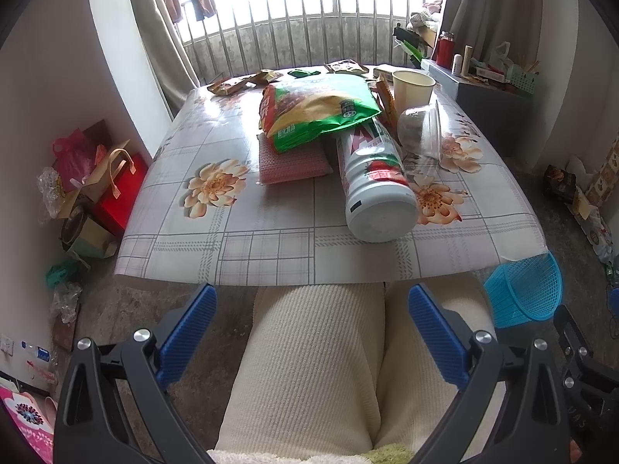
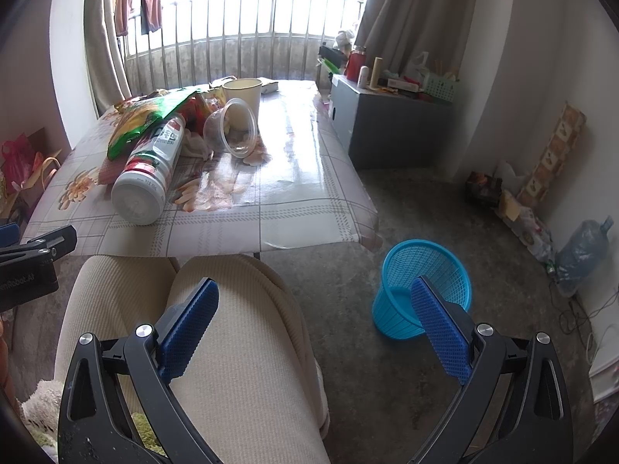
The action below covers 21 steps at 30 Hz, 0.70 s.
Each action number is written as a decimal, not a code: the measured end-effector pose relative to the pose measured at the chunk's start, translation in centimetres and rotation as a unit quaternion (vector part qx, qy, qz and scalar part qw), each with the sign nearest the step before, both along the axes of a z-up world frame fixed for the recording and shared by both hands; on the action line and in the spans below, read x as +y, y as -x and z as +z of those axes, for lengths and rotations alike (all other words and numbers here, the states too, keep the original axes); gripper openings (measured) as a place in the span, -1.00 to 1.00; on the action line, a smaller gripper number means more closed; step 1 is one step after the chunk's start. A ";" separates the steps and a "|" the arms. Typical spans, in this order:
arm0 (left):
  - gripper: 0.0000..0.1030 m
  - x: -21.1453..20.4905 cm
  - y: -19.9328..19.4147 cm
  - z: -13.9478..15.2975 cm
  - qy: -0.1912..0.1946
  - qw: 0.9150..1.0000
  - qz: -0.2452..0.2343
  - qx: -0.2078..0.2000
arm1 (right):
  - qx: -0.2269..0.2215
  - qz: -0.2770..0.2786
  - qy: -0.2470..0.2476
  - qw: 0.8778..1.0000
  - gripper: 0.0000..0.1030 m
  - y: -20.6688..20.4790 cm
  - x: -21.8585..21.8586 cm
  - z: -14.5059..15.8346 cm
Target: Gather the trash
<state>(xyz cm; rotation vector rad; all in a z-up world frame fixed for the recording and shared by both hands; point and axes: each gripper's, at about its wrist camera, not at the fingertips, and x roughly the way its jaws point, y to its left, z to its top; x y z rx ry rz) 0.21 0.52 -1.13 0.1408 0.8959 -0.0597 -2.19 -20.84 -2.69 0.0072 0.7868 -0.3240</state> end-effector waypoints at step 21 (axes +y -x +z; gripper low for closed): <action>0.89 0.2 -0.2 0.0 -0.003 1.000 0.001 0.003 | -0.001 0.000 0.000 1.000 0.85 -0.2 0.2 0.0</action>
